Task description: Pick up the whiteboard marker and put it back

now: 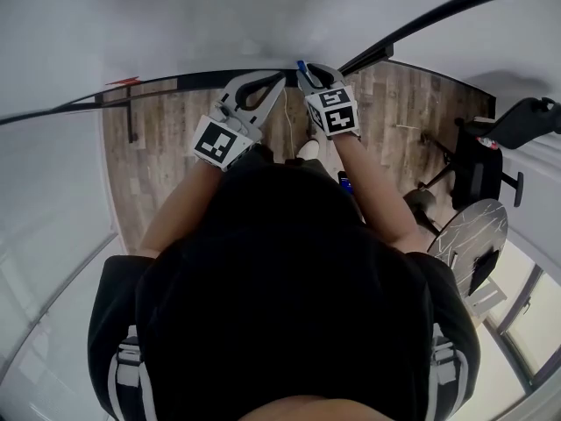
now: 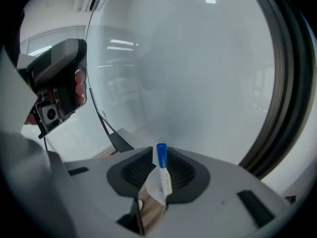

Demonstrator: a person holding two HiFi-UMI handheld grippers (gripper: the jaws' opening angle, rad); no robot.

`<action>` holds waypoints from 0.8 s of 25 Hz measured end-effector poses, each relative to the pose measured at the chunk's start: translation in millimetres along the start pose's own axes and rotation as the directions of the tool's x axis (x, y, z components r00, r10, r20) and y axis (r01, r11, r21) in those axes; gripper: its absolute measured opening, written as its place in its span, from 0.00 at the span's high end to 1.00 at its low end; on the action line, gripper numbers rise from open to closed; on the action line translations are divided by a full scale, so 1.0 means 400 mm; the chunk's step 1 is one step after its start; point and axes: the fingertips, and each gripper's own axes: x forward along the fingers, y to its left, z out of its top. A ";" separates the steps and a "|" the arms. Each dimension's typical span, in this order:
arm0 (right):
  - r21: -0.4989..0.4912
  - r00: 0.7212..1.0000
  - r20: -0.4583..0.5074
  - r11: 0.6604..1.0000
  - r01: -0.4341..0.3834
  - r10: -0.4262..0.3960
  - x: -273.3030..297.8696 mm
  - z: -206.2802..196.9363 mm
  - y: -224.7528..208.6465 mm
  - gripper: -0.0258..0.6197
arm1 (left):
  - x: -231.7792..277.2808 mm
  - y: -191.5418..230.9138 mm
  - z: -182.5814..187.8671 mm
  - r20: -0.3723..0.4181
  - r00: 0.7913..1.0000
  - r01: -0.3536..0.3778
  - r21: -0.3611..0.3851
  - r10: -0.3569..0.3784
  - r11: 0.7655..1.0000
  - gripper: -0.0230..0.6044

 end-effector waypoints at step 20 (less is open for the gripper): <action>-0.034 0.994 -0.011 0.993 0.112 -0.112 0.047 -0.003 -0.004 0.85 | -0.050 0.026 0.022 0.013 0.999 0.041 -0.017 -0.041 0.999 0.96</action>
